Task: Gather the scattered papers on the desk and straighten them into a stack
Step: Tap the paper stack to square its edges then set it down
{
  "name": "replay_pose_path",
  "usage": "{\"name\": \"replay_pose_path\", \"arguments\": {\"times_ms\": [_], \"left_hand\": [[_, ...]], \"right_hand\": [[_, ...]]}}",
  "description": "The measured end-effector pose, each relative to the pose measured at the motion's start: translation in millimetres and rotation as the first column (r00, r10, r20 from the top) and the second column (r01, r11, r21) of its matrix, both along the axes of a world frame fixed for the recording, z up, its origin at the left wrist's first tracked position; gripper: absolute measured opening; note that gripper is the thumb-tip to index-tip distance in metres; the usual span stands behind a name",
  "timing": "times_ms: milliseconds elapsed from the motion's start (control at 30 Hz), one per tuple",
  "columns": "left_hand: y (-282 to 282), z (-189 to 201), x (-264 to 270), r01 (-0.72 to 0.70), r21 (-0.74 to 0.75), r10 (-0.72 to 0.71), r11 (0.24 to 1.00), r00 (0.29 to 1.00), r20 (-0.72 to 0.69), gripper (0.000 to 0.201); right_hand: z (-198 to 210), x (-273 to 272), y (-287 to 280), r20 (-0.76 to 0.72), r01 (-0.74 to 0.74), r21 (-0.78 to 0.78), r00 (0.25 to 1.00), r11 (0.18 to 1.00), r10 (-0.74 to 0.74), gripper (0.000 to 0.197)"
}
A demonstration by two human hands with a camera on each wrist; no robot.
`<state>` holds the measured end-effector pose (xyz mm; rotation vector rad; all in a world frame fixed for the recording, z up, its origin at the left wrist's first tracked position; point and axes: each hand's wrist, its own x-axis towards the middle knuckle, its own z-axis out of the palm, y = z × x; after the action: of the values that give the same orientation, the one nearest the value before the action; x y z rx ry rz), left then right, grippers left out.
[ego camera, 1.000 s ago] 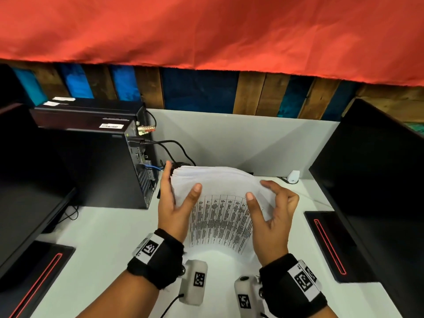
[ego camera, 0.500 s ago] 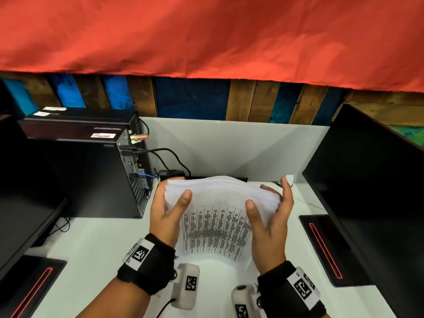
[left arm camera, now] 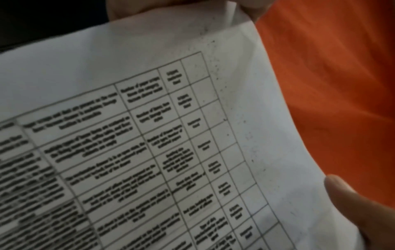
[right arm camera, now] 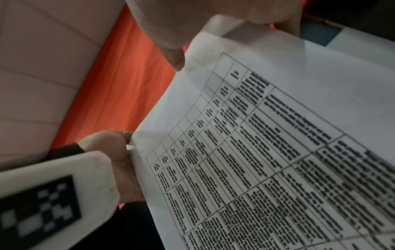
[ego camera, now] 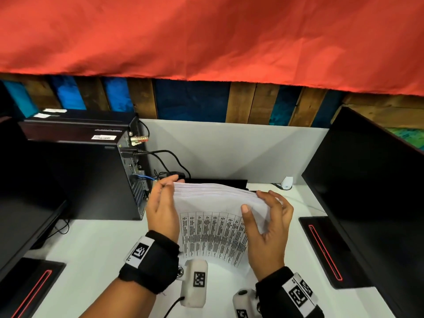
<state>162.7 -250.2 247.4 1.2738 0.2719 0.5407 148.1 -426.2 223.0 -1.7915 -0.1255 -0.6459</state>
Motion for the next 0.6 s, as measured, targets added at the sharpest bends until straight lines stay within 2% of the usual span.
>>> {"name": "replay_pose_path", "arguments": {"times_ms": [100, 167, 200, 267, 400, 533, 600], "left_hand": [[0, -5, -6, 0.068, 0.018, -0.068, 0.998, 0.998, -0.006, 0.043], [2, -16, -10, 0.149, 0.044, -0.15, 0.988, 0.989, 0.017, 0.064], [4, -21, -11, 0.197, 0.054, -0.198, 0.979, 0.98, 0.031, 0.076], [5, -31, -14, 0.269, 0.053, -0.271, 0.962, 0.962, 0.041, 0.092], [11, -39, -13, 0.285, 0.037, -0.287, 0.958, 0.956, 0.067, 0.084], [10, -41, -9, 0.307, 0.046, -0.31, 0.951, 0.947, 0.088, 0.05], [11, -39, -8, 0.283, 0.044, -0.287, 0.958, 0.95, 0.121, 0.053]], "right_hand": [[-5, -2, -1, -0.013, 0.01, 0.098, 1.0, 0.995, -0.009, 0.055], [-9, -3, -3, -0.065, -0.046, 0.257, 0.996, 0.965, 0.064, 0.073], [-10, -4, -3, -0.087, -0.071, 0.289, 0.991, 0.955, 0.1, 0.078], [-11, -7, -3, -0.103, -0.112, 0.252, 0.985, 0.961, 0.141, 0.081], [-12, -4, -4, -0.111, -0.109, 0.281, 0.983, 0.953, 0.145, 0.076], [-10, -3, -3, -0.111, -0.109, 0.28, 0.983, 0.954, 0.145, 0.08], [-7, -5, -1, -0.107, -0.074, 0.266, 0.989, 0.961, 0.106, 0.082]]}}
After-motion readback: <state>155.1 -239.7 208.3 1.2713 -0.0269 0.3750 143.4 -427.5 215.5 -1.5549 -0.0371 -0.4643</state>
